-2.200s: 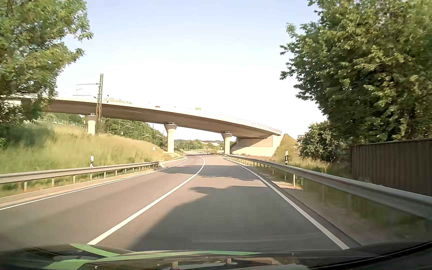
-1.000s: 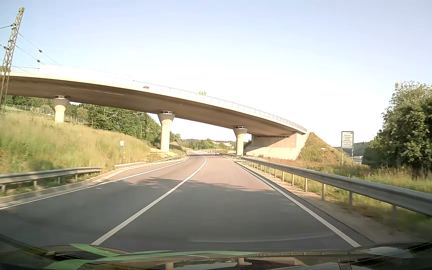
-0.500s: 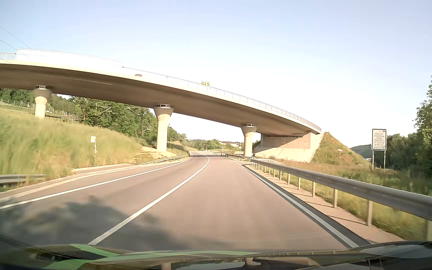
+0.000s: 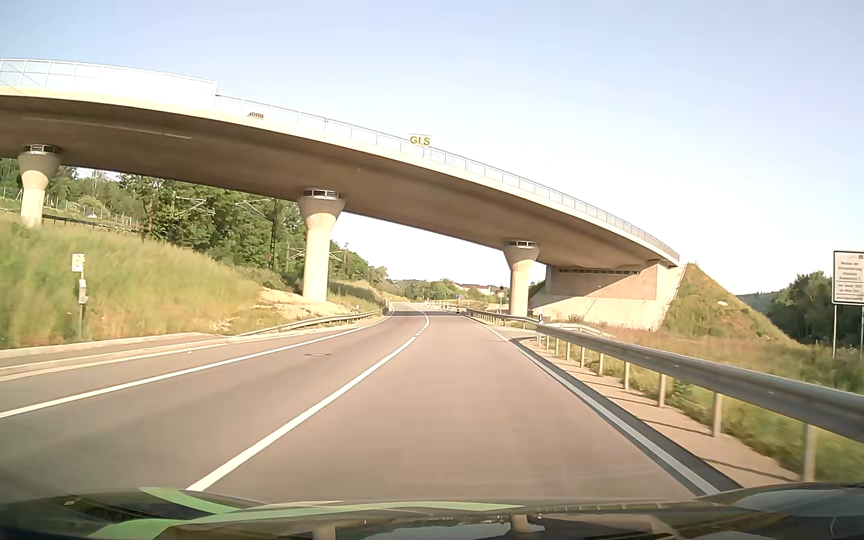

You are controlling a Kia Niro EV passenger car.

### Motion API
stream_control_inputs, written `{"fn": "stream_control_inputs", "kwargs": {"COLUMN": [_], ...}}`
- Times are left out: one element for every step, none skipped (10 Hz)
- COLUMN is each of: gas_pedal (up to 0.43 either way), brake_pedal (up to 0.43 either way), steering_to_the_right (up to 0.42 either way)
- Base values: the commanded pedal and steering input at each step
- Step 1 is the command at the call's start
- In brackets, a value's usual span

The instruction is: Follow the waypoints while adhering to traffic rules and regulations

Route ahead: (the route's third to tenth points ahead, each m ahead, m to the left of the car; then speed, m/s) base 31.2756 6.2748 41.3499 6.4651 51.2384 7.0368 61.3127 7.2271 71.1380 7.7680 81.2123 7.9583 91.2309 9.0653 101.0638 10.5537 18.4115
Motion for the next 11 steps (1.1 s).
{"fn": "stream_control_inputs", "kwargs": {"gas_pedal": [0.000,0.008,0.047,0.067,0.079,0.087,0.110,0.110,0.130,0.150,0.157], "brake_pedal": [0.000,0.000,0.000,0.000,0.000,0.000,0.000,0.000,0.000,0.000,0.000], "steering_to_the_right": [-0.008,-0.008,-0.008,-0.008,-0.008,-0.008,-0.006,-0.006,-0.006,-0.006,-0.006]}}
